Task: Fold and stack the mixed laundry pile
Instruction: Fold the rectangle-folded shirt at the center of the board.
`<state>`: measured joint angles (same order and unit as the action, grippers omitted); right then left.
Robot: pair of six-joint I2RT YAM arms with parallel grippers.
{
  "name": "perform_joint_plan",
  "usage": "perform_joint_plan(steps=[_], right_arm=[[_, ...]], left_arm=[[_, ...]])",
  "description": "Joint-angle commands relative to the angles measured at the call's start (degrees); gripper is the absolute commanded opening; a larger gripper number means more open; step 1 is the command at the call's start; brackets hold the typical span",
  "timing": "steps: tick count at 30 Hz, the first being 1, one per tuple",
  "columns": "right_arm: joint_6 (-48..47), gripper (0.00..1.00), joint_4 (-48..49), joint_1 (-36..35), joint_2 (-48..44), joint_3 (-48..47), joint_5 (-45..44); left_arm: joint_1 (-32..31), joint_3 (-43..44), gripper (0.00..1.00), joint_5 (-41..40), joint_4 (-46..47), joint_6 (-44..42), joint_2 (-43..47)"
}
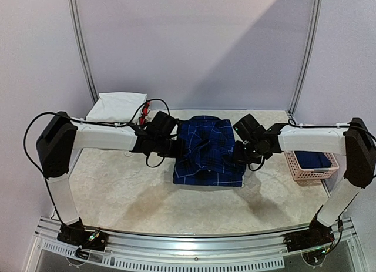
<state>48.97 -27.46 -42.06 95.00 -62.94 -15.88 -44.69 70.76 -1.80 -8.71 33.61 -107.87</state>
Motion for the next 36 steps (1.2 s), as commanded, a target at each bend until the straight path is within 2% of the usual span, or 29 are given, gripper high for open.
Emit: perform_joint_plan(steps=[1,9,15,17,20,21,22,24,26,28,29,31,34,36], right_arm=[[-0.87,0.01,2.81,2.59,2.62,-1.59,0.08],[-1.93,0.01,6.39,4.46,9.54,-3.24,2.80],[-2.80,0.01,7.24,5.18,13.02,-5.26,4.00],[-3.24,0.04,6.48,5.28,13.19,-6.57,3.84],[-4.42,0.15,4.65,5.36,12.57,-9.24,3.99],[-5.26,0.19,3.84,5.38,12.38,-10.39,3.94],[-5.99,0.32,3.11,5.51,11.79,-11.47,3.82],[-7.31,0.55,1.87,5.98,10.71,-13.60,3.84],[-8.69,0.72,0.22,6.24,9.25,-15.92,3.69],[-10.46,0.78,-2.11,6.29,7.86,-18.18,3.20],[-11.38,0.79,-2.78,6.25,6.63,-18.64,3.22],[-12.77,0.81,-3.21,6.18,4.18,-17.86,3.78],[-14.09,0.81,-0.42,5.48,-1.36,-11.92,7.40],[-14.78,0.78,1.57,3.25,-4.71,-8.19,8.87]], left_arm=[[2.09,2.27,0.00,2.73,0.09,-0.73,-3.98],[3.01,3.94,0.00,1.98,0.30,-1.09,-8.13],[3.46,4.77,0.00,-1.70,1.17,-1.99,-10.00],[3.47,5.10,0.02,-2.46,1.57,-2.34,-10.17],[3.54,6.45,0.06,-3.39,0.39,-3.09,-9.98],[3.55,6.99,0.09,-3.71,-0.22,-3.50,-9.68],[3.55,7.57,0.15,-4.16,-0.78,-3.83,-9.10],[3.55,8.71,0.32,-4.63,-1.82,-4.83,-7.78],[3.55,9.86,0.52,-5.67,-3.17,-5.70,-6.03],[3.55,10.98,0.68,-7.26,-5.11,-6.80,-4.16],[3.55,11.39,0.73,-8.00,-6.12,-7.33,-3.17],[3.55,11.60,0.77,-9.49,-8.21,-8.11,-1.21],[3.27,9.30,0.80,-11.83,-8.95,-8.33,2.25],[2.80,6.82,0.80,-12.79,-8.75,-8.06,4.48]])
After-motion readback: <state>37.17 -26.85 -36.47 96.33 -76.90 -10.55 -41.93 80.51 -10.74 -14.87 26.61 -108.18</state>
